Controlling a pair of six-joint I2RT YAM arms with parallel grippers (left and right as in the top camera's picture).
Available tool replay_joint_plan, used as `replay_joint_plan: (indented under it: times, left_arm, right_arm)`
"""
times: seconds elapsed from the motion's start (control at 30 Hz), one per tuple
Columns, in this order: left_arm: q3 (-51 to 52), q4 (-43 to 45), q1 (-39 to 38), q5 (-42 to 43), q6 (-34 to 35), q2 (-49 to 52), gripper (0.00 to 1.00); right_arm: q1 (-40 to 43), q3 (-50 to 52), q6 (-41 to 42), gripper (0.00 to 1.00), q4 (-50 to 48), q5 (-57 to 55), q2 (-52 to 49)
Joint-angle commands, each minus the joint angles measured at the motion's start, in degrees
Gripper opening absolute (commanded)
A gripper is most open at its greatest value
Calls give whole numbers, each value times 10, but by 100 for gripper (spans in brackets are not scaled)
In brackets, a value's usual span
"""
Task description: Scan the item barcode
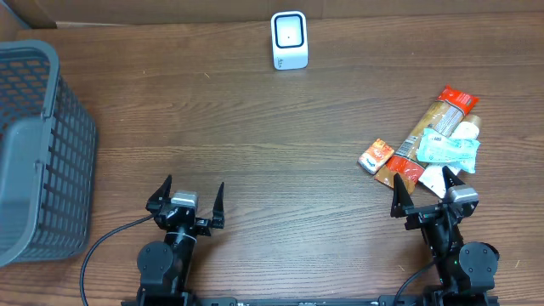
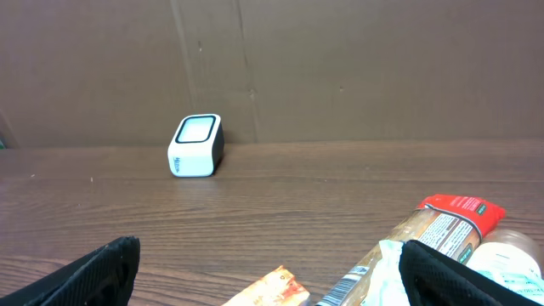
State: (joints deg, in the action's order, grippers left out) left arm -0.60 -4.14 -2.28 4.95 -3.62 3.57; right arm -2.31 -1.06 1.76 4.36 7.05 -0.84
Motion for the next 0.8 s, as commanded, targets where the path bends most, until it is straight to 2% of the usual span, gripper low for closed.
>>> replay_joint_plan:
  times: [0.0, 0.77]
  left_arm:
    - [3, -2, -4, -20, -11, -26, 100]
    - [3, -1, -4, -20, -11, -33, 100]
  right_arm:
    - [-4, 6, 4, 100, -2, -6, 7]
    - [-4, 6, 4, 100, -2, -6, 7]
